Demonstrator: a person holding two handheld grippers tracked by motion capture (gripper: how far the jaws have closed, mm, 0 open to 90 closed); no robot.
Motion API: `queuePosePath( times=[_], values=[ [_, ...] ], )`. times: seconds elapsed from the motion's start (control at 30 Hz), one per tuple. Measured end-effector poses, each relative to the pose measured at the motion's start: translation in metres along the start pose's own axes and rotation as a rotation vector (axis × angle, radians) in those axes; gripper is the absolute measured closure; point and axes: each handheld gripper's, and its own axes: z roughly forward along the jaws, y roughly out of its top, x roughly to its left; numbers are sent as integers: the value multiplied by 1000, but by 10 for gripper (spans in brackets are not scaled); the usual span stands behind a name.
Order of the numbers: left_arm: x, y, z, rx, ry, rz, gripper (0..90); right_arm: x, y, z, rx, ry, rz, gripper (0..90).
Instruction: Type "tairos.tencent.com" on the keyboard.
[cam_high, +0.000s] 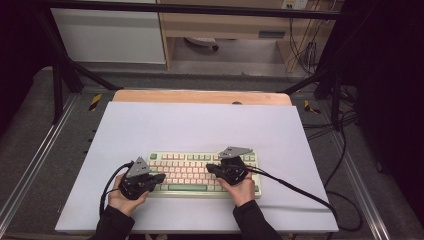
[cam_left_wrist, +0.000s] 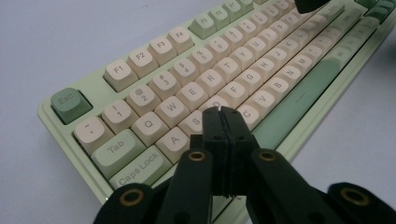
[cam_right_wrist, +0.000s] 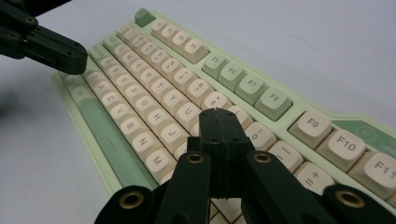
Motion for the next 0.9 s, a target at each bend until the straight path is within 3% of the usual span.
queuePosePath(
  times=[0.23,0.53,0.9],
  values=[
    [1,0,-1,-3,0,-3,891,-3,-1,14,27,-15,4,900],
    [2,0,-2,-6,2,-5,891,-4,-5,19,55,-23,-13,900],
    [2,0,-1,-7,1,-6,890,1,1,4,8,-7,-21,900]
  ],
)
